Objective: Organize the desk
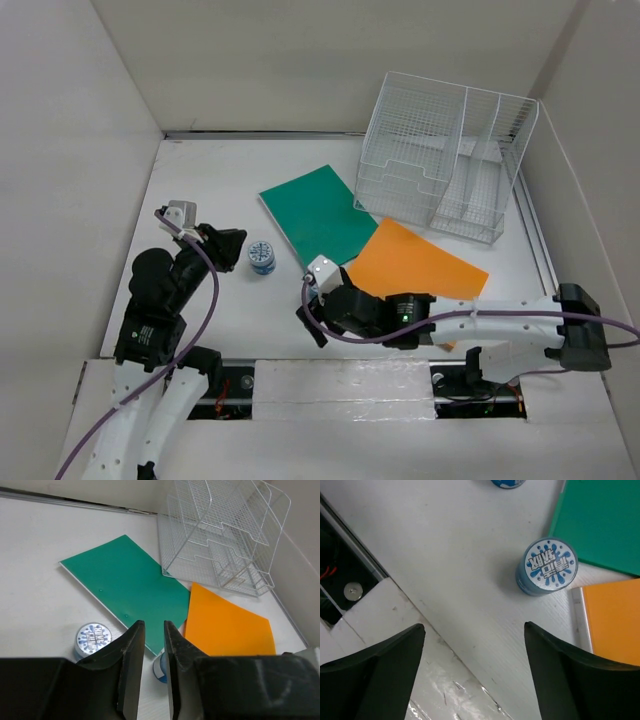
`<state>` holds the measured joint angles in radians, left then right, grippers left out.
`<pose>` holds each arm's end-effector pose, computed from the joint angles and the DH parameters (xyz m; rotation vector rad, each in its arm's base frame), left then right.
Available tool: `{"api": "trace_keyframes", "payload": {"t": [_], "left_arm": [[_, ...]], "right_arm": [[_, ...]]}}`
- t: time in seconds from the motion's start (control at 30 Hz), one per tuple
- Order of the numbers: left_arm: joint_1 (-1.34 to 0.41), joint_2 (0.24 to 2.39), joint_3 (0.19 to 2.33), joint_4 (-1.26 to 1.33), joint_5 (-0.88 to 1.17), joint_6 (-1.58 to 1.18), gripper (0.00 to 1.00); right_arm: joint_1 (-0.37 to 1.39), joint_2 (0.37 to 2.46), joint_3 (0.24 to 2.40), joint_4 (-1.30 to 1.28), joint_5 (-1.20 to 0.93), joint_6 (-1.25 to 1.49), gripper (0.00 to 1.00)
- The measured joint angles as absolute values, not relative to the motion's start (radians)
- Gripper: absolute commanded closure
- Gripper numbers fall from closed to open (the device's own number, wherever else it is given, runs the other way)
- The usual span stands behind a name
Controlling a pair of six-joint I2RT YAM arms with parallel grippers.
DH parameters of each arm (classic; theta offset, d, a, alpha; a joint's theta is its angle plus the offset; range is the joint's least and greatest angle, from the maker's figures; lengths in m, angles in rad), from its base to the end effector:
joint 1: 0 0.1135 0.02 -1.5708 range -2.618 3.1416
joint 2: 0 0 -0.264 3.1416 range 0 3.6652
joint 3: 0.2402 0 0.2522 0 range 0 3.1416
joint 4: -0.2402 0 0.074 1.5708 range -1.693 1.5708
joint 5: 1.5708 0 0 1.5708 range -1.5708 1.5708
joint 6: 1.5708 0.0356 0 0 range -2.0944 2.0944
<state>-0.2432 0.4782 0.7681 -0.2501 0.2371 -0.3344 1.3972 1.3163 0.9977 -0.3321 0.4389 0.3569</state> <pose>0.1064 -0.0350 0.3668 0.1217 1.5622 -0.6384 0.0649 0.2825 0.2849 -0.8764 2.0160 0.5208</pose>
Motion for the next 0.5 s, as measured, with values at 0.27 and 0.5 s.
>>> {"api": "trace_keyframes", "payload": {"t": [0.27,0.5], "left_arm": [[-0.243,0.477,0.765,-0.250,0.242,-0.333,0.46],[-0.243,0.473,0.765,-0.250,0.245,-0.334,0.42]], "right_arm": [[1.402,1.473,0.980,-0.290,0.434,0.375,0.00],[1.381,1.571,0.967,-0.275,0.460,0.429,0.00]]}}
